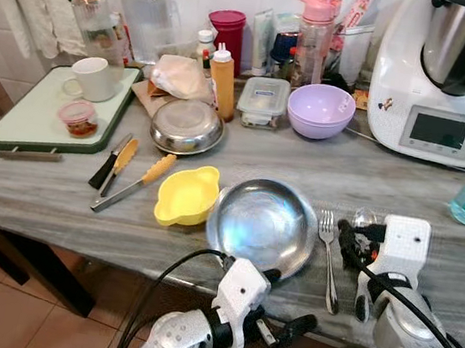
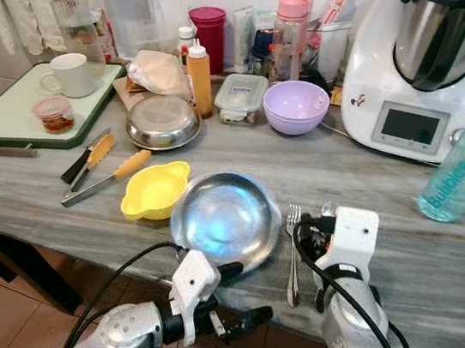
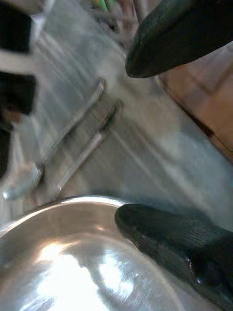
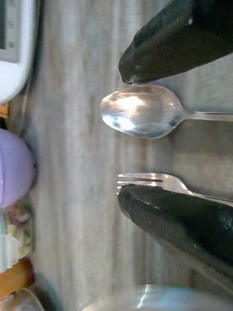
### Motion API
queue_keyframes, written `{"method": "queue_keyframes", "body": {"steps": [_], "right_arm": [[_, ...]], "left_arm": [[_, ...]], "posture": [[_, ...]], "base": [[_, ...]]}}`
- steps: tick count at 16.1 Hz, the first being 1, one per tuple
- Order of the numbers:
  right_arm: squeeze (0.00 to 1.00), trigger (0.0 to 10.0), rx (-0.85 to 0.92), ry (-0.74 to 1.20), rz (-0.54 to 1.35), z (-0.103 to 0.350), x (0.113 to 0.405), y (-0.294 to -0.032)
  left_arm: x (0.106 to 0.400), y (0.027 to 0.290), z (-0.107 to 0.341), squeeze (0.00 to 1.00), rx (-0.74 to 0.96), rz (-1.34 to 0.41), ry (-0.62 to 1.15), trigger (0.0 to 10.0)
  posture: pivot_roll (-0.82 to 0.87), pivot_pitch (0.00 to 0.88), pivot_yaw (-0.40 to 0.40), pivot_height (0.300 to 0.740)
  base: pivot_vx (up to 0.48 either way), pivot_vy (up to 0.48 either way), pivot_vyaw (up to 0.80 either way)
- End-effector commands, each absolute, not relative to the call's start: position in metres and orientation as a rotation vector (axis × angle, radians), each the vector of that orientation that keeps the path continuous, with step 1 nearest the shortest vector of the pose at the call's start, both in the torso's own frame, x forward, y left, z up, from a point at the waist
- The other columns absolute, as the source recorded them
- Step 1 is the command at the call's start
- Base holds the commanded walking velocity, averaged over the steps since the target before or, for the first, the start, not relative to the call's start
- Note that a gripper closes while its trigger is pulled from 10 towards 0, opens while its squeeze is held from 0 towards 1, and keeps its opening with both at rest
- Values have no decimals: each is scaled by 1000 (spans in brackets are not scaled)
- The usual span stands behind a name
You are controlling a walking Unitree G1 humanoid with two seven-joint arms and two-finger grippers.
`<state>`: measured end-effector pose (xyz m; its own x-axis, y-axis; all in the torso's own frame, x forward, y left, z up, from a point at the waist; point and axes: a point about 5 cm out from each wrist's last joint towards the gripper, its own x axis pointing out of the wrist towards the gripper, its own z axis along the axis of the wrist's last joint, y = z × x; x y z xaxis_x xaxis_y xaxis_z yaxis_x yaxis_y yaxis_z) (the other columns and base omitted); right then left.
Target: Setting the table
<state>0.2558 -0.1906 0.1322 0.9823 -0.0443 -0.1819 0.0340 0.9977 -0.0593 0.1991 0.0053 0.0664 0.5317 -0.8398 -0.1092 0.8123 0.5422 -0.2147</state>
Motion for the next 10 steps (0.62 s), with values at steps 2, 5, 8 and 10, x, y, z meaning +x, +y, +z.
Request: {"method": "queue_keyframes", "body": {"steps": [2,5,8,10], "right_arm": [[1000,10000,-76,107,-10,144,258,-181],[1000,10000,-99,78,26,147,259,-174],[1000,10000,-105,66,34,146,262,-170],[1000,10000,-103,60,40,147,263,-168]], "left_arm": [[192,-28,65,0,-103,-857,157,10000],[204,-41,82,0,-73,-747,38,10000],[281,152,185,0,23,-638,-212,10000],[291,180,198,0,32,-610,-265,10000]], "posture": [[-108,0,98,740],[-102,0,94,740],[-92,0,93,740],[-84,0,93,740]], "base": [[0,0,0],[0,0,0],[0,0,0],[0,0,0]]}}
